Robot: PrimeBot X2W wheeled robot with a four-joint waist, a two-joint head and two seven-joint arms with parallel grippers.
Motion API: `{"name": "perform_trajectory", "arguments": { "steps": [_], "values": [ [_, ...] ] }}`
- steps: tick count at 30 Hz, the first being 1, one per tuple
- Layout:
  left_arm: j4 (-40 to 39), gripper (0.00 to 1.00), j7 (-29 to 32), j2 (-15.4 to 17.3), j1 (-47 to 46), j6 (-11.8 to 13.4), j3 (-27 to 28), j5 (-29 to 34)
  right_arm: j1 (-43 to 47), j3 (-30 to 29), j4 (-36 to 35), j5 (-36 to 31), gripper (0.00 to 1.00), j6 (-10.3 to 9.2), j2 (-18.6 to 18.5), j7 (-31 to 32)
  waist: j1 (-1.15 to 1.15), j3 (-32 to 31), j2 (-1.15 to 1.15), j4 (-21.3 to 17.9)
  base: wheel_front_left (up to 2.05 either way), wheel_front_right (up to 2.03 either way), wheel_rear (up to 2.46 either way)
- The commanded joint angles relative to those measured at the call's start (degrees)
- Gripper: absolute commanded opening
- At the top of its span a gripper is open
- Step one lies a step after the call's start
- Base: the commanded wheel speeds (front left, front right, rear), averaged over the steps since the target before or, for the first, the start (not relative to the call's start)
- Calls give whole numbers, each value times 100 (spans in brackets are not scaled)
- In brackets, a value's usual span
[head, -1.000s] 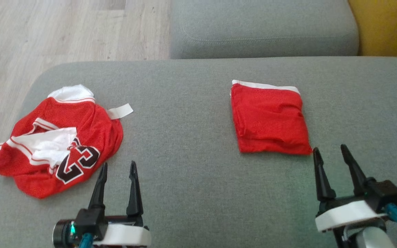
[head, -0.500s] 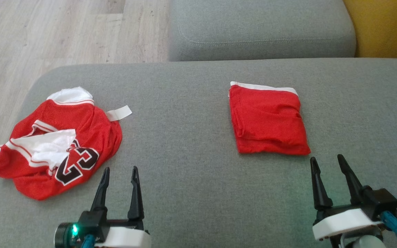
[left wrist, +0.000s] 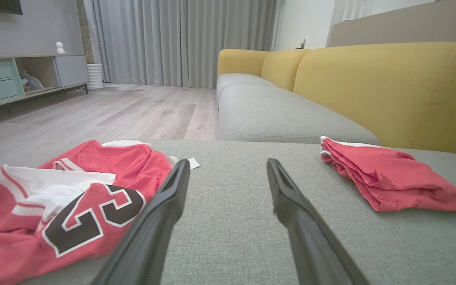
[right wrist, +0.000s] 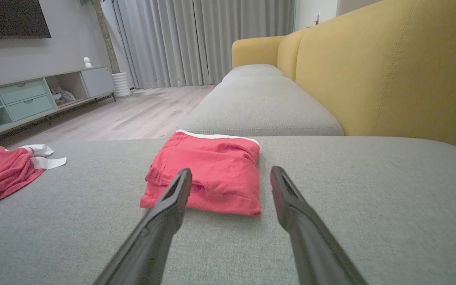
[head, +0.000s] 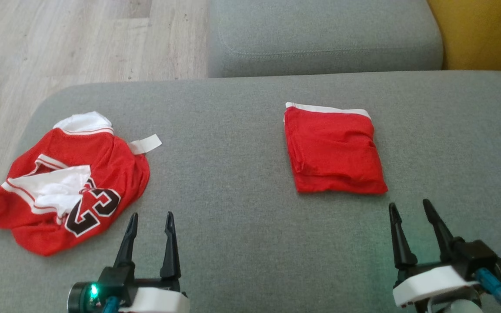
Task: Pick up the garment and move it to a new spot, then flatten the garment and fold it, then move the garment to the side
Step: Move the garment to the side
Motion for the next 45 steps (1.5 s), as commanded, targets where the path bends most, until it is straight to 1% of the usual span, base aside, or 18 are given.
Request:
{"name": "perform_trajectory", "arguments": {
  "steps": [1,5,10,12,14,19,22,25,26,28,29,30,33,35,36,38,42,45],
  "values": [
    [-169,100,-29,1,-134,2,249,61,-150,133,-126,-19,100,-4,-20,-62,0,30,0,-7,0,0,0],
    [-243,100,-29,1,-174,0,260,6,-326,74,-41,11,100,-4,-19,-62,0,216,0,-25,0,0,0],
    [-455,100,-29,0,-504,-19,211,11,-1156,-140,261,49,100,-4,-19,-62,0,912,0,9,0,0,0],
    [-502,100,-29,0,-690,-36,177,29,-1637,-219,603,67,100,-4,-20,-62,0,1153,0,39,0,0,0],
    [-532,100,-29,0,-841,-44,136,35,-2140,-246,1139,149,100,-4,-93,-44,0,1334,0,70,0,0,0],
    [-521,100,-29,0,-1165,-70,-14,26,-3248,-113,2321,379,100,-4,-524,433,0,1681,0,231,0,0,0],
    [-502,100,-29,0,-1302,-40,-85,-15,-3627,33,2881,554,100,-4,-697,704,0,1773,0,332,0,0,0],
    [-498,100,-29,0,-1344,5,-130,-59,-3788,321,3250,865,99,-4,-748,856,0,1807,0,395,0,0,0],
    [-498,100,-29,0,-1343,19,-136,-65,-3818,416,3317,987,78,-4,-762,852,0,1815,0,406,0,0,0],
    [-505,100,-29,0,-1335,38,-131,-72,-3856,596,3420,1249,43,-4,-771,828,0,1827,0,405,0,0,0],
    [-511,100,-29,0,-1330,47,-118,-71,-3866,716,3462,1389,29,-4,-767,855,0,1836,0,391,0,0,0],
    [-516,100,-29,0,-1327,53,-100,-68,-3876,832,3491,1531,0,-4,-768,879,0,1846,0,372,0,0,0],
    [-515,100,-29,0,-1354,58,-62,-61,-3937,1122,3521,1856,0,-4,-886,866,0,1895,0,297,0,0,0],
    [-528,100,-29,0,-1394,55,-48,-52,-4017,1200,3570,1908,0,-4,-1055,755,0,1942,0,235,0,0,0],
    [-528,100,-29,0,-1394,55,-48,-52,-4017,1200,3570,1908,0,-4,-1055,755,0,1942,0,235,0,0,0],
    [-561,100,-29,0,-1426,53,-34,-36,-4123,1242,3650,1876,0,-4,-1250,683,0,2012,0,162,0,0,0],
    [-614,100,-29,0,-1493,18,-4,8,-4377,1261,3809,1690,0,-4,-1813,681,0,2232,0,12,0,0,0],
    [-634,100,-29,0,-1584,-20,6,33,-4554,1219,3902,1494,0,-4,-2377,728,0,2451,0,-79,0,0,0]
  ]
}}
